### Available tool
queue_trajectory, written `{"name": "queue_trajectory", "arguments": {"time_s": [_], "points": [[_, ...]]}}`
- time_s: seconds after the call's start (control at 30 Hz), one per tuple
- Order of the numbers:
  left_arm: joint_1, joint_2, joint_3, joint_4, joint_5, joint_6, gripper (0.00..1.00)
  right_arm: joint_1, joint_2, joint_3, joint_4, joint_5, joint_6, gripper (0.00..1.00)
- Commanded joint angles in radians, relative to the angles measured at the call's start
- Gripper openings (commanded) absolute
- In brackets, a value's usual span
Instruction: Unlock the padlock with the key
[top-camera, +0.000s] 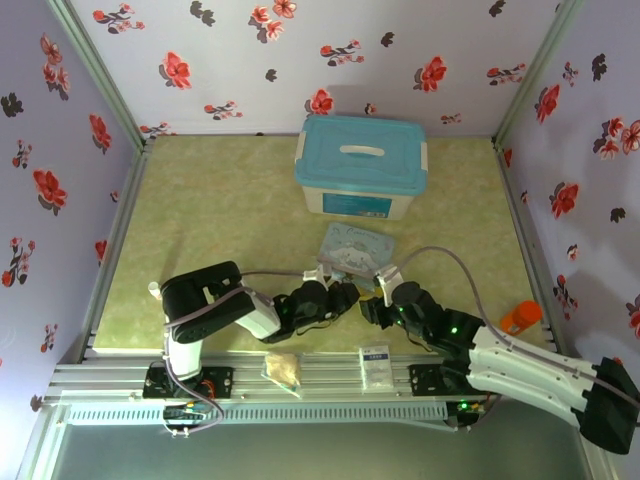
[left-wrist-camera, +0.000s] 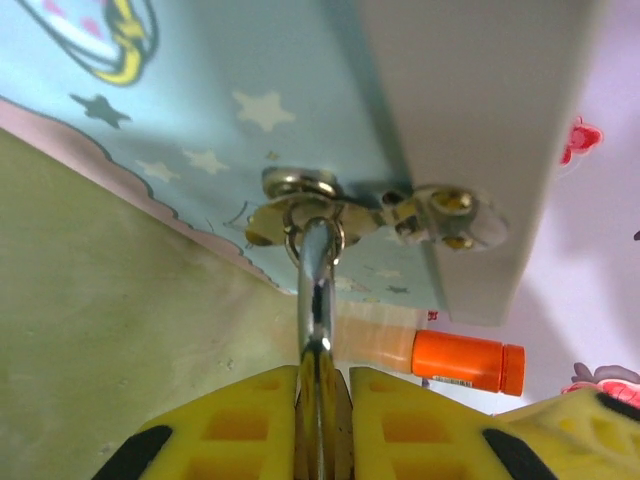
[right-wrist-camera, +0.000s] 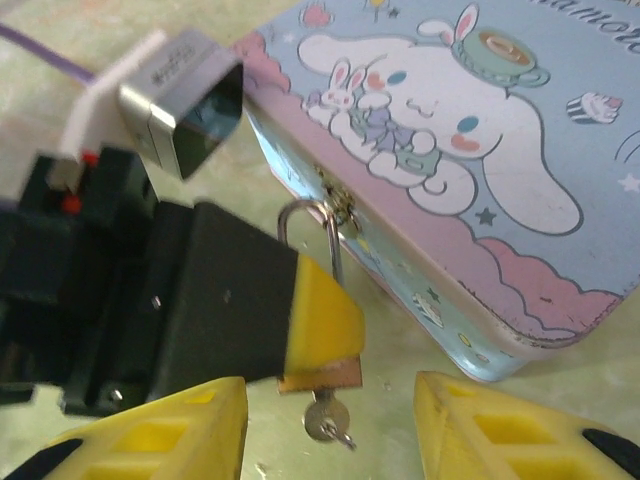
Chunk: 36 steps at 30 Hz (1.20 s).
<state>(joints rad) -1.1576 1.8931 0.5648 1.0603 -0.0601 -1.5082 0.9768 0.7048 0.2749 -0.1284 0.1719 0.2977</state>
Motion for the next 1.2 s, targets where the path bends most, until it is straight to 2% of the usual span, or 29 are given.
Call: {"name": "queue_trajectory", "arguments": {"time_s": [0.0,0.1,0.4,0.63,0.73,0.83,0.97,1.1,1.17], "points": [[0.03,-0.058,-0.018,0.065,0.029,0.034,0.0,0.017,0.034,0.007,0.049,0.05,-0.044,0.47],[0.031,-0.08,-0.021,0.07,0.038,0.032,0.0,0.02,0.049,-0.034,0.139,0.045,-0.046,0.45],[0.031,-0.083,-0.02,0.081,0.046,0.022,0.0,0.036,0.158,0.002,0.149,0.041,-0.076,0.44],[0.031,-0.1,-0.022,0.106,0.063,0.001,0.0,0.065,0.244,0.009,0.235,0.067,-0.106,0.41],[0.029,-0.1,-0.024,0.116,0.068,-0.004,0.0,0.073,0.256,-0.004,0.304,0.076,-0.12,0.37],[0.026,-0.098,-0.016,0.118,0.076,-0.006,0.0,0.073,0.304,0.033,0.297,0.086,-0.146,0.33],[0.022,-0.098,-0.025,0.127,0.075,-0.012,0.0,0.074,0.349,0.053,0.288,0.087,-0.173,0.23],[0.022,-0.086,-0.033,0.159,0.079,-0.025,0.0,0.071,0.322,0.01,0.366,0.09,-0.154,0.16],[0.022,-0.074,-0.032,0.175,0.084,-0.031,0.0,0.044,0.308,0.003,0.383,0.025,-0.147,0.12]]}}
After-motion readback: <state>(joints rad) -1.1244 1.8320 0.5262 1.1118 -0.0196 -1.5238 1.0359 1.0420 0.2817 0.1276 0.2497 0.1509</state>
